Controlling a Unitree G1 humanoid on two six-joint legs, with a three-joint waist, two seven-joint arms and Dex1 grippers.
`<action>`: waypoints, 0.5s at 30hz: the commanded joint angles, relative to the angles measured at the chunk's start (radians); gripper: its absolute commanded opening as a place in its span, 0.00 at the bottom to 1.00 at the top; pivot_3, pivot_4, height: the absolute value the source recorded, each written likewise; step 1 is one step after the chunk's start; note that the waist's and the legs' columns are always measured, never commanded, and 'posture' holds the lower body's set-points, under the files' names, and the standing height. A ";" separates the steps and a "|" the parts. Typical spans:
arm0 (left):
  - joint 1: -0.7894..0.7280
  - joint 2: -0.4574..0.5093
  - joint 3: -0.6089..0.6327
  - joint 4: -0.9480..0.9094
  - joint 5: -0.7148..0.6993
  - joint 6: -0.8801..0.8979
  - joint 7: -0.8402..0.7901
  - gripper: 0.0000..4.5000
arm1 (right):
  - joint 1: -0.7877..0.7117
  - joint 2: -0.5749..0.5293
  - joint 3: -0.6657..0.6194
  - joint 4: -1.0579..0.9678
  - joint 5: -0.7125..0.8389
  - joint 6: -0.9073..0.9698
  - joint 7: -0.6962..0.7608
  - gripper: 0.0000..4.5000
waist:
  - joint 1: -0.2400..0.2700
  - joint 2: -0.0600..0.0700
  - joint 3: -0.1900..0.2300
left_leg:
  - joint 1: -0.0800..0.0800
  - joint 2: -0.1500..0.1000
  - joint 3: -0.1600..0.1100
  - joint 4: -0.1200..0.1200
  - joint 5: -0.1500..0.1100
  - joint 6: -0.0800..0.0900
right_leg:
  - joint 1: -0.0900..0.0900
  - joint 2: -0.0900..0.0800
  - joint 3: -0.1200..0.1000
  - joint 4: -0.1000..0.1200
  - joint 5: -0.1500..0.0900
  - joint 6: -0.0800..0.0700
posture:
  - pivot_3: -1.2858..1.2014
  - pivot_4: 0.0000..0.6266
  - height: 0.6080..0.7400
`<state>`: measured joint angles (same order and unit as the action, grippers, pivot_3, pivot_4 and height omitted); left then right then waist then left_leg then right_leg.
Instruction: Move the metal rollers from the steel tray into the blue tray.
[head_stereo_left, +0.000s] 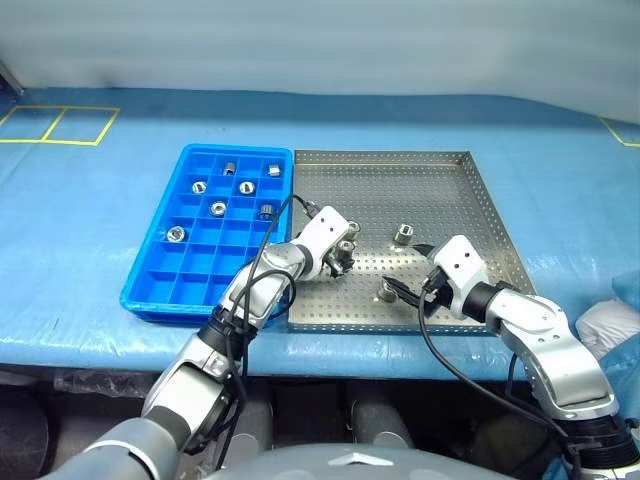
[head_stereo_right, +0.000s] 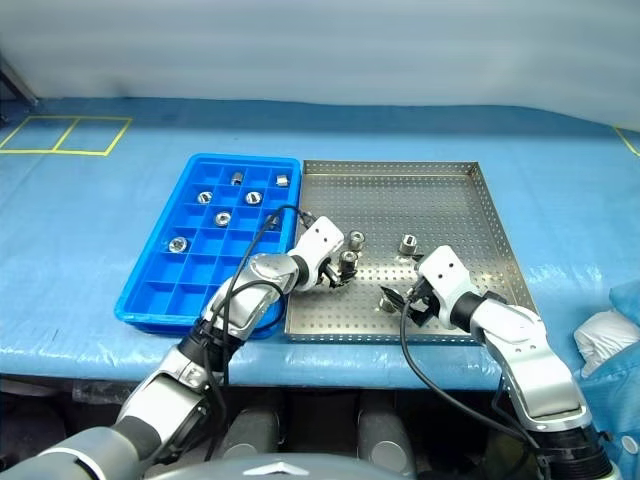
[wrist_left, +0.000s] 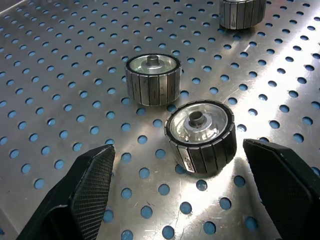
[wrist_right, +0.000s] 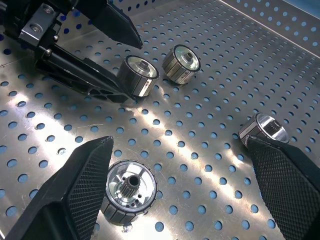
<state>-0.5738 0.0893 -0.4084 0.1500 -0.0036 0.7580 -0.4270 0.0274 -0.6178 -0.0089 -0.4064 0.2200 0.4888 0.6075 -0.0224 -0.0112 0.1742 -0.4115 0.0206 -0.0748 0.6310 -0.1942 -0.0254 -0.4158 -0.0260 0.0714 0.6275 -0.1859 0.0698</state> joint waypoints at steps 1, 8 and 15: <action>-0.004 -0.017 0.001 0.028 0.003 -0.022 -0.007 0.99 | -0.002 0.004 -0.013 -0.031 -0.001 -0.016 -0.005 1.00 | -0.002 0.000 0.000 | 0.000 0.000 0.000 0.000 0.000 0.000 | 0.000 0.000 0.000 0.000 0.000 0.000 | 0.53 0.24 1.00; 0.012 -0.046 0.047 0.026 -0.009 -0.059 0.013 0.73 | -0.010 0.006 -0.003 -0.024 -0.004 -0.016 -0.001 1.00 | -0.001 0.000 0.000 | 0.000 0.000 0.000 -0.001 0.000 0.000 | -0.001 0.000 0.000 0.000 0.000 0.000 | 0.53 0.24 1.00; 0.031 -0.069 0.069 0.018 -0.022 -0.111 0.016 0.58 | -0.022 0.008 0.006 -0.016 -0.010 -0.015 0.005 1.00 | 0.001 0.000 0.000 | 0.000 0.000 0.000 -0.001 0.000 0.000 | -0.001 0.000 0.000 0.000 0.000 0.000 | 0.54 0.24 1.00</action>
<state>-0.5380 0.0362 -0.3593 0.1898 -0.0135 0.6786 -0.4145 0.0186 -0.6124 -0.0046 -0.4055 0.2109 0.4888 0.6116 -0.0217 -0.0113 0.1742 -0.4119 0.0206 -0.0749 0.6303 -0.1942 -0.0253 -0.4163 -0.0259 0.0713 0.6275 -0.1859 0.0698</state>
